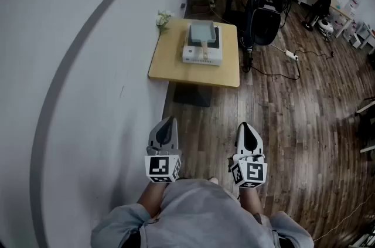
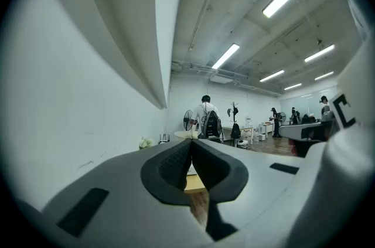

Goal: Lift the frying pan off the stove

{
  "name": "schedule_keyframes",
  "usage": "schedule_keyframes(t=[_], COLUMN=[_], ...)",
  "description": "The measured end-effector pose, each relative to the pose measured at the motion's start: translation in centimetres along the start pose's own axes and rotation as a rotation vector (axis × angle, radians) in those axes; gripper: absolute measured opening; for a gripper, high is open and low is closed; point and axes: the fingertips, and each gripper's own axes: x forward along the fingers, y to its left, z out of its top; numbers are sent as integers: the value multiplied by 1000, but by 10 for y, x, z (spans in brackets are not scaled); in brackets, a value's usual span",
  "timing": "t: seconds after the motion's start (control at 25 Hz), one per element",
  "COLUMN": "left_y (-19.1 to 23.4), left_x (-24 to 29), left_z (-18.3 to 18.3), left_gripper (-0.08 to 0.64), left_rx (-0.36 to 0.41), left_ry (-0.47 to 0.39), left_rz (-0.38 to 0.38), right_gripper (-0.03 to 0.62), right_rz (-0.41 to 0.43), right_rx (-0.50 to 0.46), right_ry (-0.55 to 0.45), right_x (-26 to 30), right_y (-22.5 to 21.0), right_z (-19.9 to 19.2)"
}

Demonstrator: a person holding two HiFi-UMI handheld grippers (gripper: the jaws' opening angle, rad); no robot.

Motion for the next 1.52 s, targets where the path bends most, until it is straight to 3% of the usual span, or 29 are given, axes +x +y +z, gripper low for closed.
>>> schedule_keyframes(t=[0.4, 1.08, 1.52], left_y=[-16, -90, -81], left_x=[-11, -36, -4], left_z=[-2, -11, -14], left_gripper=[3, 3, 3], left_rx=[5, 18, 6], left_ry=[-1, 31, 41], left_rz=[11, 39, 37], right_gripper=[-6, -6, -6], right_rz=[2, 51, 37], right_rx=[0, 10, 21], right_ry=[-7, 0, 22], right_x=[-17, -65, -37], right_y=[-10, -49, -60], right_z=[0, -4, -10])
